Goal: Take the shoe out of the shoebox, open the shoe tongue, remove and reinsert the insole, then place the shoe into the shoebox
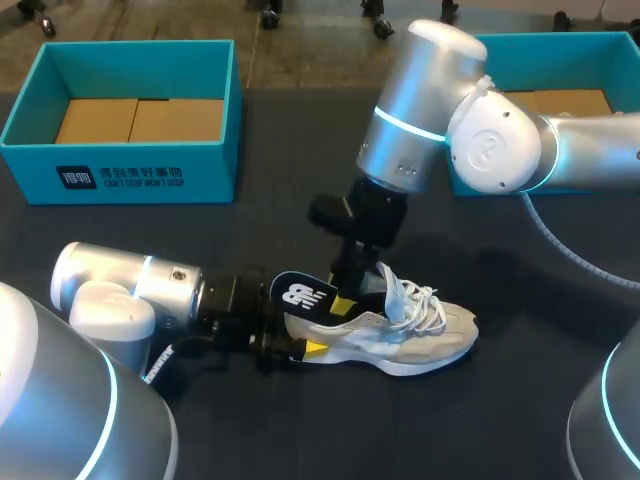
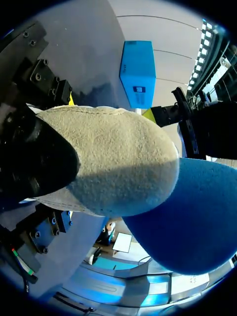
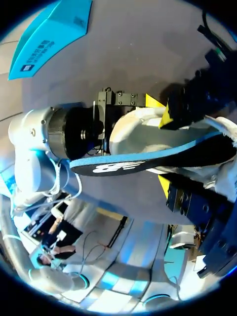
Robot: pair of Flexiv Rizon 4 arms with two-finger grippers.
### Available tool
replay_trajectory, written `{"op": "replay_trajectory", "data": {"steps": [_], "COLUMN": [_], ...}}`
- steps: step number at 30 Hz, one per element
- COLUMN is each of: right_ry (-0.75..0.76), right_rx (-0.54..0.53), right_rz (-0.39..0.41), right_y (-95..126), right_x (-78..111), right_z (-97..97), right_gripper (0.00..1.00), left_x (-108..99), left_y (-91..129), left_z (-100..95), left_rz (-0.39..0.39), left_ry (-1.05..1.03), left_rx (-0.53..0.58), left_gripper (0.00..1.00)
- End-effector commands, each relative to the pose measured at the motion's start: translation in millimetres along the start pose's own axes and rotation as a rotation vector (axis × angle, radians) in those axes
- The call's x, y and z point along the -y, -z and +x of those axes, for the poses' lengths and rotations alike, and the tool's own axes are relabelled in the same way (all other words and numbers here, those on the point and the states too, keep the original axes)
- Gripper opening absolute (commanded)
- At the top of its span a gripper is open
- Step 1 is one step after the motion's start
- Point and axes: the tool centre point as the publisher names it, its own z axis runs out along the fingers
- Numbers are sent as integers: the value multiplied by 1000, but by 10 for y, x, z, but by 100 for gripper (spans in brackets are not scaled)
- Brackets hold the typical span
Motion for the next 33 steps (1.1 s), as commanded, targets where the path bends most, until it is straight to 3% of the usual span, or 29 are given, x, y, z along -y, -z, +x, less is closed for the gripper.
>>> {"op": "replay_trajectory", "data": {"steps": [1,8,33], "right_ry": [4,-41,-79], "right_rx": [-73,-107,-182], "right_rz": [-2,26,-72], "right_y": [-36,-62,-125], "right_x": [-15,3,-48], "right_z": [-85,-75,49], "right_gripper": [49,49,37], "left_x": [6,6,6], "left_y": [-8,-8,-8], "left_z": [0,0,0], "left_rz": [-2,-2,-2], "left_ry": [1,1,1], "left_rx": [1,1,1], "left_gripper": [0,0,0]}}
